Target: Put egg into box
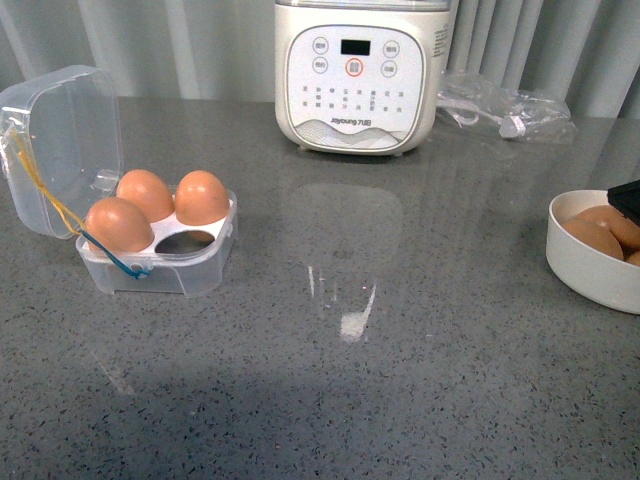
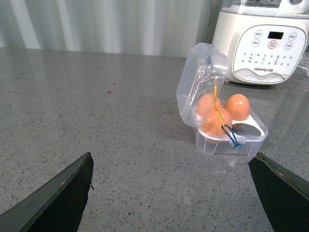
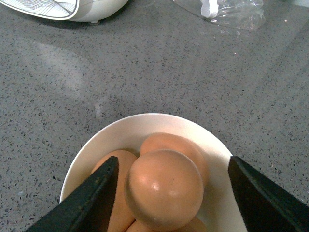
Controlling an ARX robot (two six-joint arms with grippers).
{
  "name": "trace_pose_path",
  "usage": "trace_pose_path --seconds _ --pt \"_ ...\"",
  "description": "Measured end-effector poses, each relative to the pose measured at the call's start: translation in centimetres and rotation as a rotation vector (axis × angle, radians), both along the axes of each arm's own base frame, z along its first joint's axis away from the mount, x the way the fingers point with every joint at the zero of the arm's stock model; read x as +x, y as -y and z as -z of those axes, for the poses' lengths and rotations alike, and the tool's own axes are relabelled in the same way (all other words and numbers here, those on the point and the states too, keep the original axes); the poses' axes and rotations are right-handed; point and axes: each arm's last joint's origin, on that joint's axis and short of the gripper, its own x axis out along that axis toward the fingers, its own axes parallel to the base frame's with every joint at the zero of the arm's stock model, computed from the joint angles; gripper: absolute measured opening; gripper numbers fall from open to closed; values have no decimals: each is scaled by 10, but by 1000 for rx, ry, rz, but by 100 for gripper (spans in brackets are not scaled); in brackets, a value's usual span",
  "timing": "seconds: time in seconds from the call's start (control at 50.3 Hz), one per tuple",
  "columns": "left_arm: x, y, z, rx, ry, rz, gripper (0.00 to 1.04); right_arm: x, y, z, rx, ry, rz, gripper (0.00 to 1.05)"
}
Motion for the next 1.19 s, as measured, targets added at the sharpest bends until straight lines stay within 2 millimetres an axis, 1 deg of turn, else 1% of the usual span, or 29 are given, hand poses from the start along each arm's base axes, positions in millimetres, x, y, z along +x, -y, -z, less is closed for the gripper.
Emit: trace_pose_path --seconds 0.099,0.179,0.199,0.358,0.437,0.557,0.596,0.636,0.696,0.735,0.795,0.815,0.855,0.914,1.014,1.193 --pt "0 0 0 0 0 0 98 0 0 0 2 0 1 54" --pt "0 0 0 0 0 0 98 0 -1 0 6 -6 -1 41" --pt "0 0 0 0 0 0 98 -1 -1 0 7 -6 -2 40" --pt "0 0 0 0 0 0 98 -5 -5 -6 26 -17 -1 39" --pt "0 0 0 0 0 0 98 -6 -7 -11 45 -19 -3 39" --pt "0 0 0 0 0 0 98 -7 -13 -28 92 -8 -18 39" --pt "0 0 0 0 0 0 98 -7 -17 -38 119 3 -32 39" --pt "0 0 0 0 0 0 98 -6 -25 -55 165 30 -61 39" --pt "0 0 0 0 0 0 98 -5 -39 -72 214 52 -107 39" --pt "0 0 0 0 0 0 98 -3 -51 -80 248 47 -151 39" --pt "0 0 0 0 0 0 98 1 -73 -86 283 21 -220 39" --pt "0 0 0 0 0 0 98 3 -83 -86 291 10 -249 39" --pt "0 0 0 0 0 0 98 5 -97 -85 298 -7 -286 39" --pt "0 0 0 0 0 0 98 14 -127 -79 308 -53 -356 39" --pt "0 0 0 0 0 0 98 21 -161 -69 302 -107 -428 39" --pt "0 0 0 0 0 0 98 23 -197 -57 262 -145 -516 39"
